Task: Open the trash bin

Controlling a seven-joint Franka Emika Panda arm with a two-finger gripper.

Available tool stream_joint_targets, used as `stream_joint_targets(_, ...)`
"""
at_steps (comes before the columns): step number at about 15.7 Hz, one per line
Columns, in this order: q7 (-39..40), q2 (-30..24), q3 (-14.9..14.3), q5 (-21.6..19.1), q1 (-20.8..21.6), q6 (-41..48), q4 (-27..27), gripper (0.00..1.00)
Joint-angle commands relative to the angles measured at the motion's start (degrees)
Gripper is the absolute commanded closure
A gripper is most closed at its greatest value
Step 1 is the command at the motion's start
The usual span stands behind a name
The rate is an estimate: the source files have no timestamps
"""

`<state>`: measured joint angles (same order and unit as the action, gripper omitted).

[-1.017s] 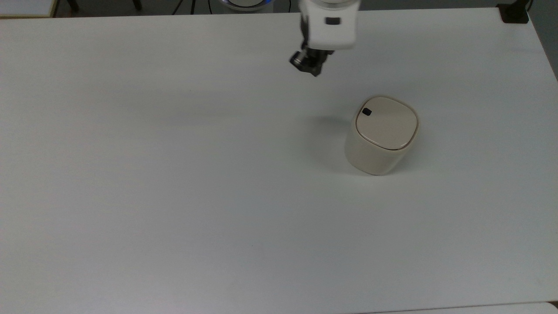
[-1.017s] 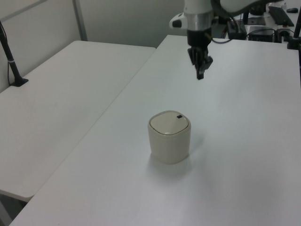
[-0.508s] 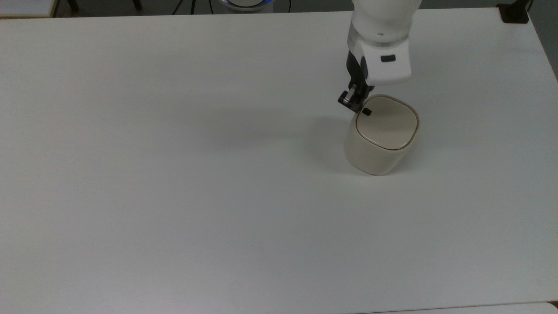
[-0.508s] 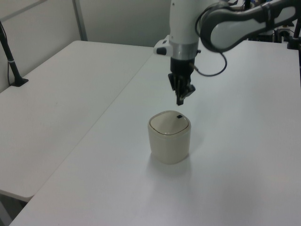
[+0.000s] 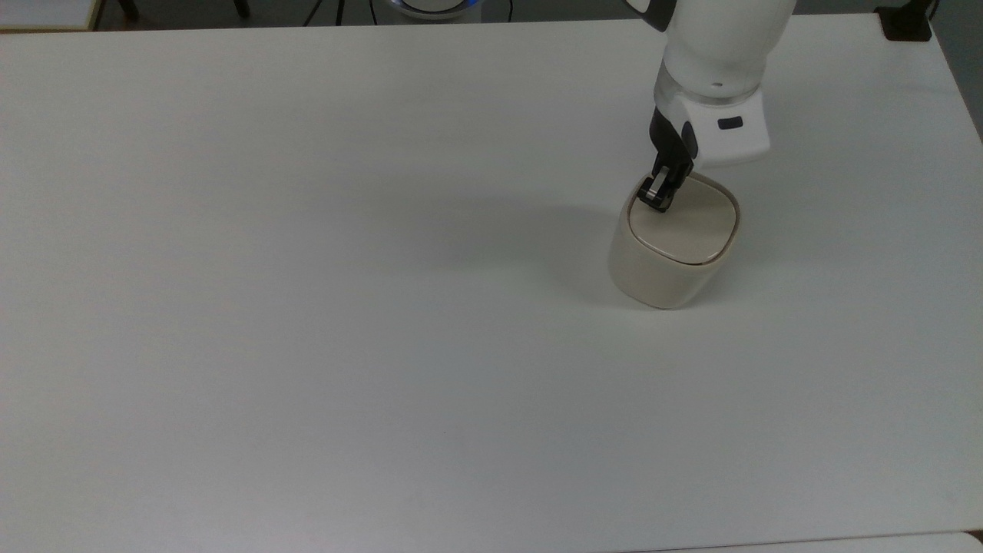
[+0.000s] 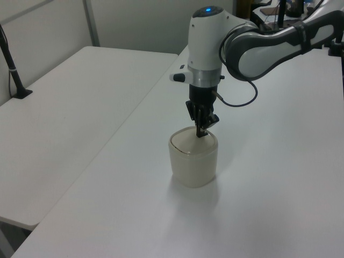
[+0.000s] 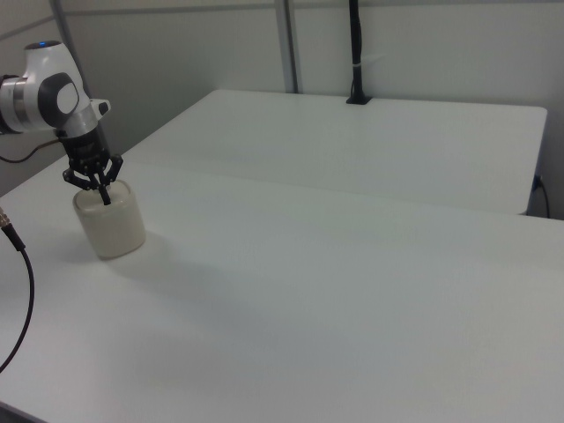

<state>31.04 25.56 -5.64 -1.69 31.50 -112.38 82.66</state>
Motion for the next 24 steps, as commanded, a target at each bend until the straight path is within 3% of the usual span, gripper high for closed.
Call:
stream_joint_targets(1, 0.2, 1.1, 0.5, -1.2, 0.1, 0.0, 0.4, 1.00)
stream_joint_targets(5, -1.2, -4.9, 0.5, -1.3, -0.9, 3.0, 1.0, 1.00)
stream_joint_targets(8, -1.7, -9.6, 0.5, -0.9, -4.4, 9.7, 1.9, 0.99)
stream_joint_targets(9, -1.8, -11.3, 0.4, -0.8, -5.8, 11.8, 2.3, 0.93)
stream_joint_targets(10, -1.9, -12.6, 0.4, -0.8, -7.4, 14.2, 2.6, 0.72)
stream_joint_targets(11, -3.1, -13.9, 0.3, -0.7, -9.3, 16.2, 2.9, 0.43)
stream_joint_targets(12, -5.3, -15.4, 0.5, -0.7, -11.6, 17.6, 3.2, 0.00)
stream_joint_targets(18, -17.5, -23.0, 0.6, -0.9, -22.7, 25.5, 4.1, 0.00)
stream_joint_targets(24, -33.6, -24.5, 0.5, -0.6, -26.7, 24.9, 5.8, 0.00)
